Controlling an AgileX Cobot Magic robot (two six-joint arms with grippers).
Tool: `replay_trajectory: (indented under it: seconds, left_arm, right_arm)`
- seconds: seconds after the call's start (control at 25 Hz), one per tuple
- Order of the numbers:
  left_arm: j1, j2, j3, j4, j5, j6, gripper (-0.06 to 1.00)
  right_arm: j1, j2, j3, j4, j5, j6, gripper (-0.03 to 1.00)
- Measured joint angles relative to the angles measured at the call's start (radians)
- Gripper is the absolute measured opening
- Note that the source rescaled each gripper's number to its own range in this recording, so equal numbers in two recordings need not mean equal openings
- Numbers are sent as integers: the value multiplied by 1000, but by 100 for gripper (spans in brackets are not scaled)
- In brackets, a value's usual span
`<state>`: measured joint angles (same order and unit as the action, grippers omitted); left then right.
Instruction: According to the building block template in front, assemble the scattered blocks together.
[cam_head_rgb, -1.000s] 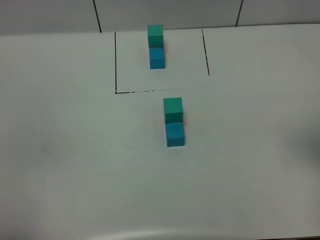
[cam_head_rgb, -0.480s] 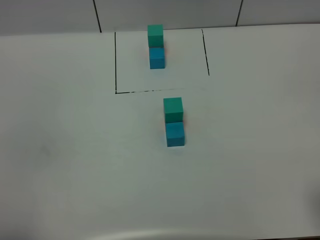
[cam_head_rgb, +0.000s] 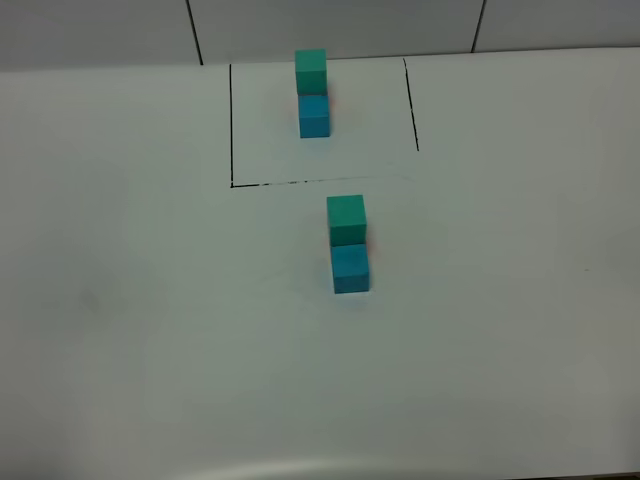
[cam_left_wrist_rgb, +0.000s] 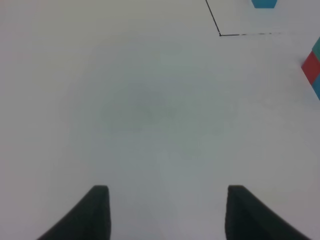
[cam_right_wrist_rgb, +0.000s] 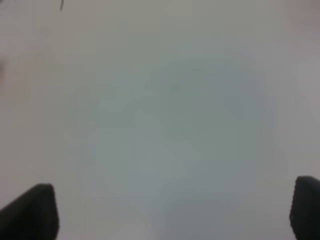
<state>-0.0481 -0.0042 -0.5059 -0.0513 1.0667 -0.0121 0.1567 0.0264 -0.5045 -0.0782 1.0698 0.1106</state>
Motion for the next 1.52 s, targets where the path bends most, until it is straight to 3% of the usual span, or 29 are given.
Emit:
replay_trajectory:
  seconds: [0.44, 1.12, 1.52]
  left_arm:
    - [0, 0, 0, 0, 0, 0, 16]
    - [0, 0, 0, 0, 0, 0, 16]
    - [0, 0, 0, 0, 0, 0, 16]
  right_arm:
    - [8, -30, 1, 16, -2, -11, 73]
    - [4, -30, 1, 15, -2, -10, 72]
    - [-200, -30, 1, 18, -2, -9, 72]
